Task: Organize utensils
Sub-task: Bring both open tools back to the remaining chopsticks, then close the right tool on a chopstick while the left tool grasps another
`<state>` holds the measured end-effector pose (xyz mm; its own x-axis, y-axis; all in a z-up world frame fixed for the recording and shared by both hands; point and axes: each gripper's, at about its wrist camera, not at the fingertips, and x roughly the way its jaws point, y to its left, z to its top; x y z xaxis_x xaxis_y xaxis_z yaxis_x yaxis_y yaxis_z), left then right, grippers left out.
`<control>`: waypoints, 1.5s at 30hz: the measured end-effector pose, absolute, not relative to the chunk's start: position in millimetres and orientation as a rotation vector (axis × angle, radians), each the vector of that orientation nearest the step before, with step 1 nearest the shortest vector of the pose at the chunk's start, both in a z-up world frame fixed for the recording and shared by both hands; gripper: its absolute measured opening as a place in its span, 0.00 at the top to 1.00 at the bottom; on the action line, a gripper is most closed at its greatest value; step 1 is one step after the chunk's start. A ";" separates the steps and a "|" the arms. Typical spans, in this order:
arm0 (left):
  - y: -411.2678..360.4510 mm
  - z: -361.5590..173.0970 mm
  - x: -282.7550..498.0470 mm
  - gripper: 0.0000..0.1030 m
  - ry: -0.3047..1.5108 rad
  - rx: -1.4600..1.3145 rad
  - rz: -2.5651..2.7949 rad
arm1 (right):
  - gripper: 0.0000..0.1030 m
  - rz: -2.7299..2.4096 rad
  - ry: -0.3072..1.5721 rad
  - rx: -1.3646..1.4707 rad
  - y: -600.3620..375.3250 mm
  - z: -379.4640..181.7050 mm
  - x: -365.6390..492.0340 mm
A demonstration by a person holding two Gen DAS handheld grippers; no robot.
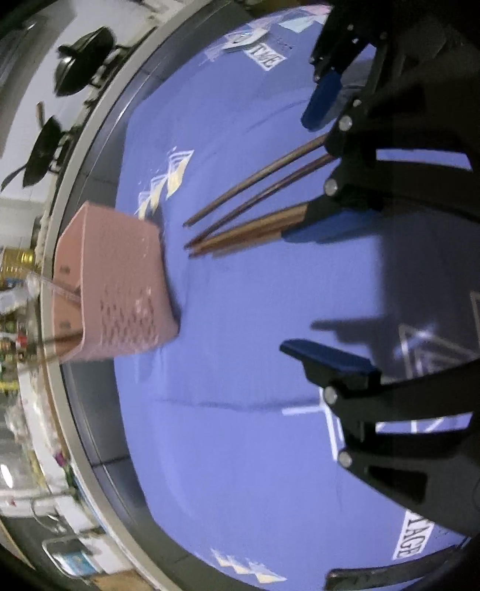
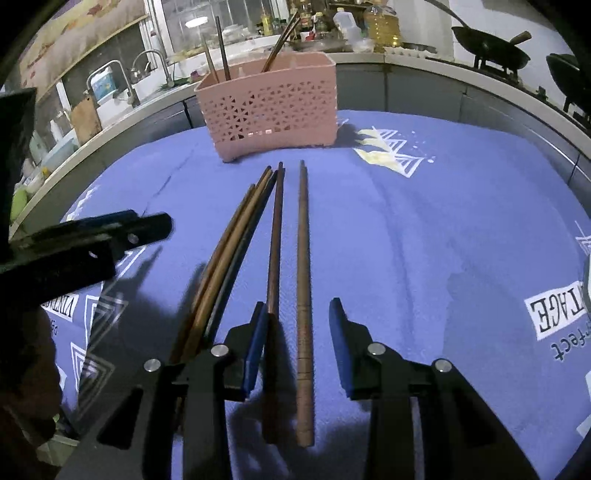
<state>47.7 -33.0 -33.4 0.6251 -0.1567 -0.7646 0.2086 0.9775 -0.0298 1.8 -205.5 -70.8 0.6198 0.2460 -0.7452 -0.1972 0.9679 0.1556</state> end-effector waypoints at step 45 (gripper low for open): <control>-69.9 -61.1 73.3 0.95 0.934 0.168 -0.298 | 0.93 0.203 0.846 -0.011 -225.8 -74.2 3.7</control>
